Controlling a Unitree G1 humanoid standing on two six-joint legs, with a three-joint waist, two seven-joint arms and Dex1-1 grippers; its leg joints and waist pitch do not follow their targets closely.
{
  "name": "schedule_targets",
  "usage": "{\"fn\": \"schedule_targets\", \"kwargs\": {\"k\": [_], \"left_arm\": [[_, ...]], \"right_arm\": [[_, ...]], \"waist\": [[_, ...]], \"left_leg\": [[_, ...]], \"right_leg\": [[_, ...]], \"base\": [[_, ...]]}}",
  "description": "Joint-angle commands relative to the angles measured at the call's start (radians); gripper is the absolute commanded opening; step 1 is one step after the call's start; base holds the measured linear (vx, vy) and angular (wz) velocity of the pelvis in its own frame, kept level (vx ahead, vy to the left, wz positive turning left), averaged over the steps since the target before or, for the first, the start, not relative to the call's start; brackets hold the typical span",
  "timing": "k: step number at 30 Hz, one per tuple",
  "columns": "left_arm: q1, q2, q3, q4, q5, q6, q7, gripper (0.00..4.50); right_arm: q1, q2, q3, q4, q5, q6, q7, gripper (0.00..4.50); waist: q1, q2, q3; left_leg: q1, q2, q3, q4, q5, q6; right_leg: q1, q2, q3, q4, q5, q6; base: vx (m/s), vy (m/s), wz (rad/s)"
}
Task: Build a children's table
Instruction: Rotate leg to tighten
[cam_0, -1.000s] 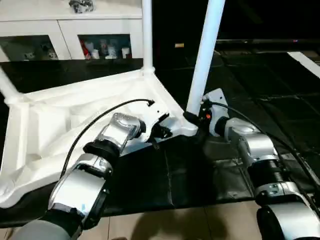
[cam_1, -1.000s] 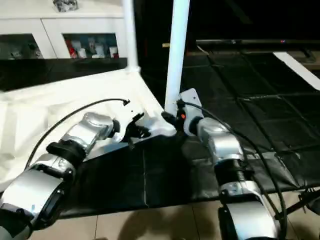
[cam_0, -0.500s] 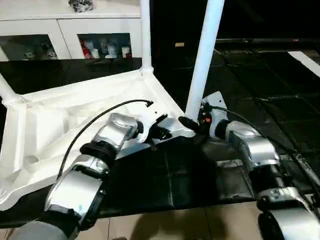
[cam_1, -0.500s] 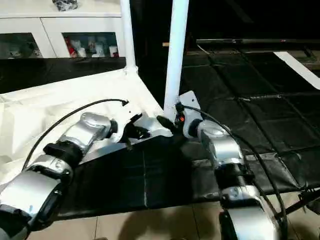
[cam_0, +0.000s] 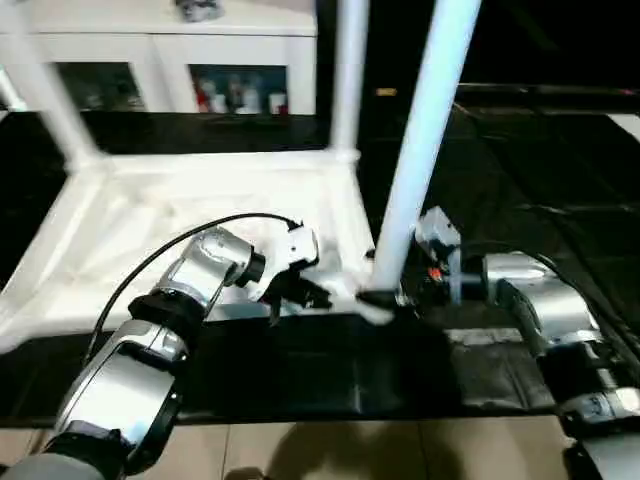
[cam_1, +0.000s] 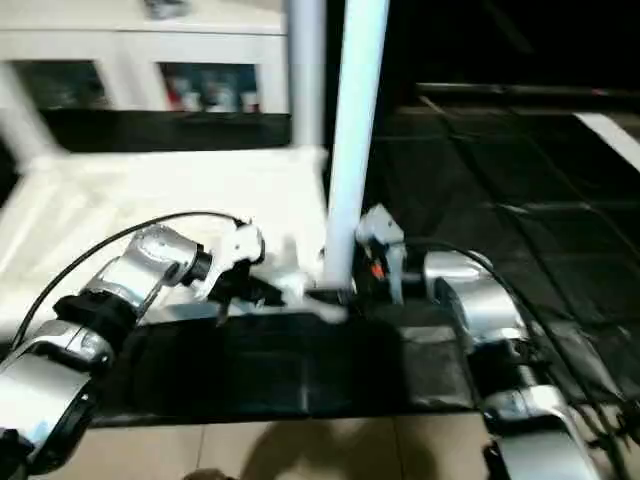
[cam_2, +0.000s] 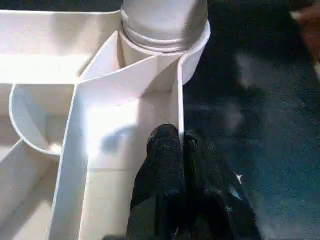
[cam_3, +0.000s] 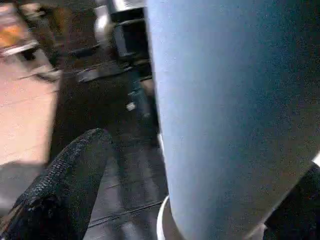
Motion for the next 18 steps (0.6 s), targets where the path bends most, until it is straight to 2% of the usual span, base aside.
{"fn": "schedule_targets", "kwargs": {"k": [1,4,9,10,11,18], "left_arm": [[-0.004,-0.008,-0.039,-0.067,-0.025,-0.036,-0.096,0.0],[0.003,-0.002,-0.043,-0.078,-0.024,-0.04,-0.126,0.0],[0.011,0.009,-0.049,-0.096,-0.024,-0.037,-0.157,0.0],[0.012,0.01,-0.051,-0.099,-0.024,-0.038,-0.16,0.0],[0.014,0.013,-0.053,-0.102,-0.024,-0.038,-0.164,0.0],[0.023,0.022,-0.056,-0.117,-0.02,-0.036,-0.173,0.0]], "right_arm": [[0.0,-0.023,0.023,-0.019,0.016,-0.007,0.084,4.25],[-0.005,-0.031,0.034,-0.01,0.021,-0.005,0.11,4.15],[-0.012,-0.035,0.047,0.002,0.026,0.002,0.141,3.73],[-0.012,-0.036,0.049,0.004,0.029,0.005,0.148,3.73],[-0.013,-0.036,0.051,0.006,0.034,0.009,0.158,3.55],[-0.013,-0.046,0.068,0.005,0.038,0.032,0.202,3.12]], "waist": [[-0.007,-0.003,-0.075],[-0.006,-0.005,-0.074],[-0.006,-0.007,-0.074],[-0.006,-0.011,-0.075],[-0.006,-0.008,-0.075],[-0.007,-0.01,-0.075]], "left_leg": [[0.005,0.034,-0.002,-0.062,-0.14,0.073],[0.003,0.031,-0.002,-0.062,-0.132,0.069],[0.001,0.03,-0.002,-0.062,-0.127,0.066],[0.001,0.03,-0.002,-0.062,-0.122,0.066],[0.001,0.031,-0.003,-0.061,-0.119,0.068],[0.0,0.03,-0.002,-0.061,-0.115,0.07]], "right_leg": [[0.066,-0.077,0.057,-0.065,-0.168,-0.222],[0.066,-0.076,0.057,-0.067,-0.188,-0.21],[0.067,-0.076,0.056,-0.07,-0.217,-0.194],[0.067,-0.077,0.056,-0.069,-0.213,-0.194],[0.066,-0.077,0.056,-0.068,-0.21,-0.195],[0.065,-0.075,0.055,-0.068,-0.216,-0.192]], "base": [[0.0,0.0,0.0],[0.0,0.0,0.0],[0.0,0.0,0.0],[0.0,0.0,0.0],[0.0,0.0,0.0],[0.0,0.0,0.0]]}}
